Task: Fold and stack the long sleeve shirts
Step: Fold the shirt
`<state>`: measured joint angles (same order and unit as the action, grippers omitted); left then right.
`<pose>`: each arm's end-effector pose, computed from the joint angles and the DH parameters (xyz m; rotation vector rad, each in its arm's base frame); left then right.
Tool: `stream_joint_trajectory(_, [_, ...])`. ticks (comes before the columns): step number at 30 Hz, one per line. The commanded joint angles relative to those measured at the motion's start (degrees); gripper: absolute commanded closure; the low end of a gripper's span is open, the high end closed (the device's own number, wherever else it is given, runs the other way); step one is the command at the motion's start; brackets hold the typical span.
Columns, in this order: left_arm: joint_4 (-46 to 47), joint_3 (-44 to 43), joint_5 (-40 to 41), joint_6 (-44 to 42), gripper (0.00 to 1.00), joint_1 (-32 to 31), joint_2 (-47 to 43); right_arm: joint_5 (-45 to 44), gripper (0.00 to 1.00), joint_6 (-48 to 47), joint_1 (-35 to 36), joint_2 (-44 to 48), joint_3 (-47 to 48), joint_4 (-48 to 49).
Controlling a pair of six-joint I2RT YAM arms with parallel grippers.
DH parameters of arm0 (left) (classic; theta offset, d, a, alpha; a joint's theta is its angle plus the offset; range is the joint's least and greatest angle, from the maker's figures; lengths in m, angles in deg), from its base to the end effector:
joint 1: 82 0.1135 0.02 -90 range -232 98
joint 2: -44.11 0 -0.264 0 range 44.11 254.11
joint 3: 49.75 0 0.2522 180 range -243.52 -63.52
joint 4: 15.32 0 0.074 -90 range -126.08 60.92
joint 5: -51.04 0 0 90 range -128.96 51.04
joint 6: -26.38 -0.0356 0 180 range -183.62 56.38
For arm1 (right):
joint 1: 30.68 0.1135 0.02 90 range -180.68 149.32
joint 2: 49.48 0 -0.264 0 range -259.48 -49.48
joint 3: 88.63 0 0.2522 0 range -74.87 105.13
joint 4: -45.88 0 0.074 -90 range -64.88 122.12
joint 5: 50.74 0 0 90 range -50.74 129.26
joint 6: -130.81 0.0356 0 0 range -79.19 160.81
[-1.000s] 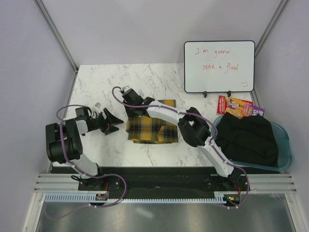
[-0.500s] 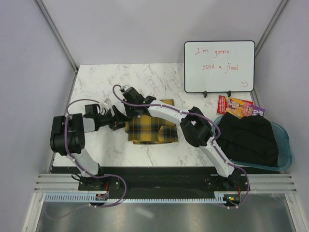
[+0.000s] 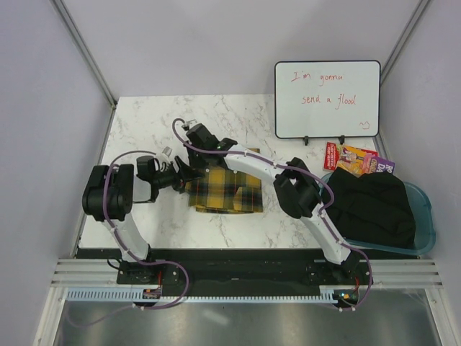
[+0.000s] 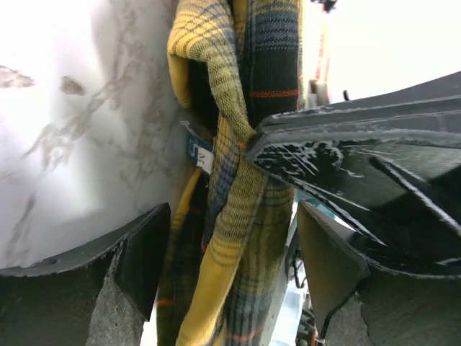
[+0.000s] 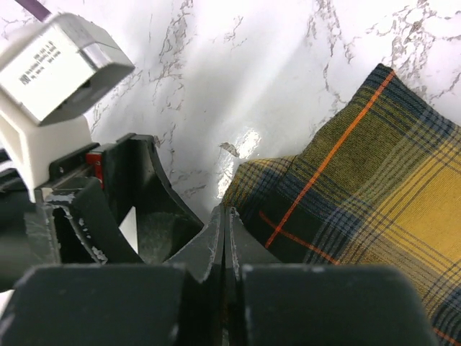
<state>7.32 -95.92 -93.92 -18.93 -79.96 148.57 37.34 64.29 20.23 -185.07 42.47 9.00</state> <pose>0.2961 -0.0186 0.0995 -0.3292 2.2254 -1.4588 0.3428 0.4201 0.2061 -0.5456 2.3114 0.6170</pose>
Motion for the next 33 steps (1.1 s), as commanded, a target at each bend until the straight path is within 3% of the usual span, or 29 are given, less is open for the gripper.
stream_joint_trajectory(1, [16.23,1.90,0.38,10.14,0.22,-1.34,4.78,1.82,1.00,2.09,0.41,4.46,1.14,1.84])
stream_joint_trajectory(8, [20.37,1.99,1.78,12.62,0.26,-4.77,7.42,3.58,1.00,3.76,0.32,4.72,1.66,1.84])
stream_joint_trajectory(12, [19.41,1.38,2.84,12.36,0.35,-4.94,7.77,3.85,1.00,4.38,0.33,4.98,1.75,1.84])
stream_joint_trajectory(14, [18.45,0.77,2.58,12.35,0.45,-4.94,8.03,4.11,1.00,4.46,0.41,5.16,2.02,1.76])
stream_joint_trajectory(18, [12.49,-0.29,0.21,10.17,0.91,-4.60,5.67,4.11,1.00,3.41,-0.03,5.77,2.37,1.84])
stream_joint_trajectory(19, [9.33,-0.55,0.38,8.59,0.95,-4.33,4.36,3.76,0.91,2.80,-0.38,6.04,2.54,1.84])
stream_joint_trajectory(20, [0.25,-1.43,0.38,6.49,0.98,-3.98,1.21,3.50,0.86,2.62,-0.81,6.65,2.63,1.84])
stream_joint_trajectory(22, [-10.33,-3.27,0.64,-1.68,0.98,-2.58,-1.44,3.23,0.77,1.92,-2.21,7.44,2.63,1.76])
stream_joint_trajectory(24, [-28.99,-7.57,1.95,-12.53,0.98,-0.48,-4.95,2.44,0.64,0.60,-3.36,9.28,2.19,1.84])
stream_joint_trajectory(27, [-48.89,-14.08,5.56,-23.98,0.98,1.81,-7.34,2.26,0.37,-1.86,-6.08,12.27,0.97,1.84])
stream_joint_trajectory(28, [-53.15,-16.01,8.44,-26.56,0.98,2.35,-7.52,2.26,0.21,-2.39,-7.40,13.93,0.09,1.84])
stream_joint_trajectory(30, [-61.76,-22.94,11.61,-33.92,0.98,3.49,-7.44,2.26,0.08,-3.53,-8.90,15.79,-0.97,1.76])
stream_joint_trajectory(31, [-68.33,-27.93,14.24,-36.05,0.98,3.84,-7.26,2.26,0.02,-3.88,-10.21,17.80,-2.54,1.76])
stream_joint_trajectory(33, [-75.66,-33.75,17.50,-43.23,0.98,4.20,-6.91,2.26,0.02,-5.11,-11.45,19.83,-5.52,1.84])
